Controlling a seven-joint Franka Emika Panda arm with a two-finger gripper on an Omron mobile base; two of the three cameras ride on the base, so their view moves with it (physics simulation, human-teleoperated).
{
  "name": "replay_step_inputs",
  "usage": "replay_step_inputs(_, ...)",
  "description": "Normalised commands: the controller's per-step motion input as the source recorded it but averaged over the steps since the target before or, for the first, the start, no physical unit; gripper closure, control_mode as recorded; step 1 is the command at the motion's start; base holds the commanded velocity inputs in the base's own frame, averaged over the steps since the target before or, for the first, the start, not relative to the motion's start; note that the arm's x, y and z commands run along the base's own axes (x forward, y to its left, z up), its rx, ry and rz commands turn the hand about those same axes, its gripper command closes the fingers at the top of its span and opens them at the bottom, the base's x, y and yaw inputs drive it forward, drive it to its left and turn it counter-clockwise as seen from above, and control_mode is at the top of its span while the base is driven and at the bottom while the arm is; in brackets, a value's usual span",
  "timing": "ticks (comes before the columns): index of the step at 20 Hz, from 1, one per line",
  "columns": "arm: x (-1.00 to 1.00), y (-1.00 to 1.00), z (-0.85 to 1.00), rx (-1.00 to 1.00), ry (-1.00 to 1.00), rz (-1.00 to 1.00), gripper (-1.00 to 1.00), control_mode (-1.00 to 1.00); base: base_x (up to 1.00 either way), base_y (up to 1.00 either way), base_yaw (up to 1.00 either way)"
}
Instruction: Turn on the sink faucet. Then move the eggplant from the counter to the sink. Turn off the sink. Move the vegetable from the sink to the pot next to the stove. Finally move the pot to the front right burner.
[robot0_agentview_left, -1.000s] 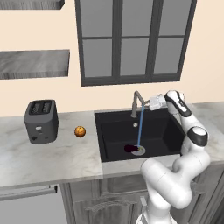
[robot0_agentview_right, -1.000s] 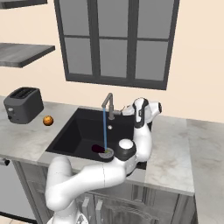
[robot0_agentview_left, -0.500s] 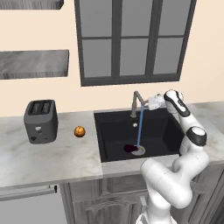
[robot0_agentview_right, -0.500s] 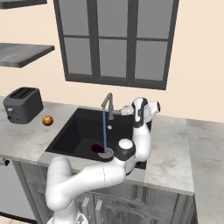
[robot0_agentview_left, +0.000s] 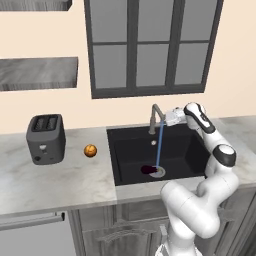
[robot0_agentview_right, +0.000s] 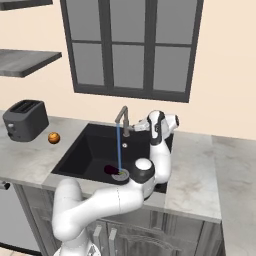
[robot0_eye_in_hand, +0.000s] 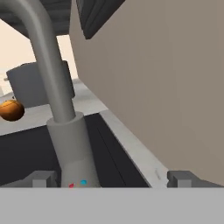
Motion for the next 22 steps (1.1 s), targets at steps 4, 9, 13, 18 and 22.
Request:
replay_step_inputs(4, -0.06, 0.66, 0.0, 0.0, 0.0, 0.07, -1.0, -1.0, 0.0, 0.0, 0.0)
replay_step_inputs(9, -0.07, 0.68, 0.0, 0.0, 0.0, 0.08, -1.0, -1.0, 0.0, 0.0, 0.0)
replay_step_inputs(13, -0.11, 0.66, 0.0, 0.0, 0.0, 0.07, -1.0, -1.0, 0.0, 0.0, 0.0)
replay_step_inputs(18, -0.06, 0.44, -0.01, -0.03, 0.01, 0.03, -1.0, -1.0, 0.0, 0.0, 0.0)
replay_step_inputs(22, -0.02, -0.1, -0.06, -0.01, -0.02, 0.0, -1.0, -1.0, 0.0, 0.0, 0.0)
